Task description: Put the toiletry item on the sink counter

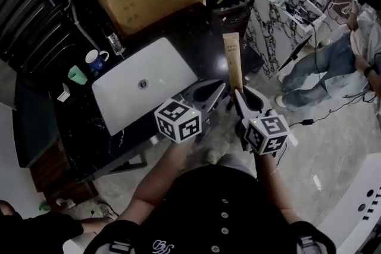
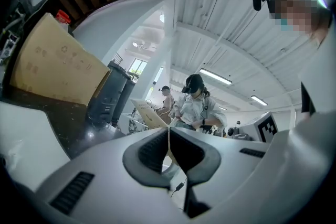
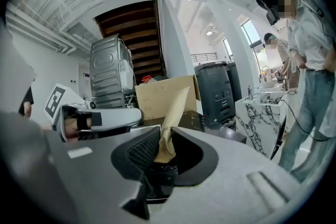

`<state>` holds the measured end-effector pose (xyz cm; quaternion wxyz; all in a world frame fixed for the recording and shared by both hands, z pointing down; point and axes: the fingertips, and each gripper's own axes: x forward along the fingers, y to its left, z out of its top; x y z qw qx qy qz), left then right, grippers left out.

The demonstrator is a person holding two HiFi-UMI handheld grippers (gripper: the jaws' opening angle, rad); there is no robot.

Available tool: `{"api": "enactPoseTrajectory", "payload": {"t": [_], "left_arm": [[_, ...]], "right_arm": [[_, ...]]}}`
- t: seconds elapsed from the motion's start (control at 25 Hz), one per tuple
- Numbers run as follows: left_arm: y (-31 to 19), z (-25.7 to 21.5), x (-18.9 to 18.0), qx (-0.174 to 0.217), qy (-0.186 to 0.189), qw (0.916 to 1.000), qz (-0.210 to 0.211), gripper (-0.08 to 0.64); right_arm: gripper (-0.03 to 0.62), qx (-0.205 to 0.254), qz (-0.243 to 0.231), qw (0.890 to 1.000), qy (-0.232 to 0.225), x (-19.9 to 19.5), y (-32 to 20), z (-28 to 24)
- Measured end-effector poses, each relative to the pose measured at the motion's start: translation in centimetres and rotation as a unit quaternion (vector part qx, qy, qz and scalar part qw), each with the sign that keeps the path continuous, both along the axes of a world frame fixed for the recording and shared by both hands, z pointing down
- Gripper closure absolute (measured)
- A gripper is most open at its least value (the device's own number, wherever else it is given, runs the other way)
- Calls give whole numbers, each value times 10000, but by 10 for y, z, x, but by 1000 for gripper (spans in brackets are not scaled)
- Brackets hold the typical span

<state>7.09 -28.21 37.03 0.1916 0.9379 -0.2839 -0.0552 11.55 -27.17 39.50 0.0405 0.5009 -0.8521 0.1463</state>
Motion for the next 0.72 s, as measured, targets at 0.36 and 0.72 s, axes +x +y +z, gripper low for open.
{"api": "enactPoseTrajectory", "payload": {"t": [0.36,0.72], "left_arm": [[-18,12,13,-166,32,9999,-28,541],[-31,16,1,-263,50,9996,-95,541]], "right_arm": [[522,-162,-124,9998,-51,6,-19,11],[522,-242,-104,9996,-26,0,-32,16]]}}
